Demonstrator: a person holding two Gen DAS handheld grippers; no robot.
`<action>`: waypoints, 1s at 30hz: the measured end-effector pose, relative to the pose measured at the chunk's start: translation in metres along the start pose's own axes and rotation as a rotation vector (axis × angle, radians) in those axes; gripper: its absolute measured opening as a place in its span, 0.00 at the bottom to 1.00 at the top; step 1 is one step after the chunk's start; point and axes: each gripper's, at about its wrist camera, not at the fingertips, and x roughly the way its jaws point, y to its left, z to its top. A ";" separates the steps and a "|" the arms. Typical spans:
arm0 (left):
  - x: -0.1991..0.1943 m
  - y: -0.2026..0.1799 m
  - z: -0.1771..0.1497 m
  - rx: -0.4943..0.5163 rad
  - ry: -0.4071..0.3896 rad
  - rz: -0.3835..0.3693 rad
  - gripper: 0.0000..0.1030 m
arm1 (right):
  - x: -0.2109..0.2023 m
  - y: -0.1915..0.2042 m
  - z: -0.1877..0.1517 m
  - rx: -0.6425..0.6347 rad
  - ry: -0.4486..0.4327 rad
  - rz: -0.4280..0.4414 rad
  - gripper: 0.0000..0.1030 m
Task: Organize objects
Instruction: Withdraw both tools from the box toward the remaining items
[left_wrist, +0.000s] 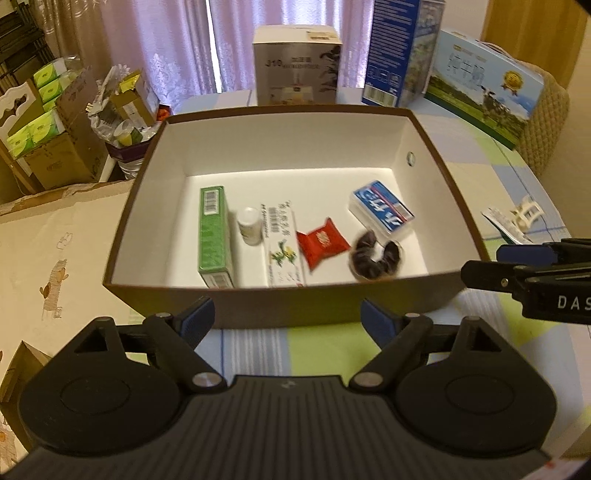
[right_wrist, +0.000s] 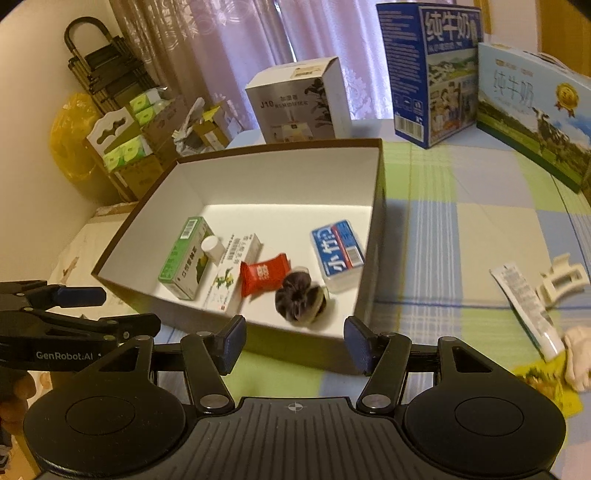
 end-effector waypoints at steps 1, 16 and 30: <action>-0.002 -0.004 -0.002 0.002 0.002 -0.002 0.82 | -0.003 -0.002 -0.003 0.003 0.001 0.001 0.54; -0.008 -0.063 -0.037 0.035 0.044 -0.055 0.82 | -0.047 -0.036 -0.051 0.057 0.035 0.000 0.54; -0.006 -0.140 -0.047 0.123 0.063 -0.141 0.82 | -0.089 -0.101 -0.093 0.150 0.067 -0.072 0.54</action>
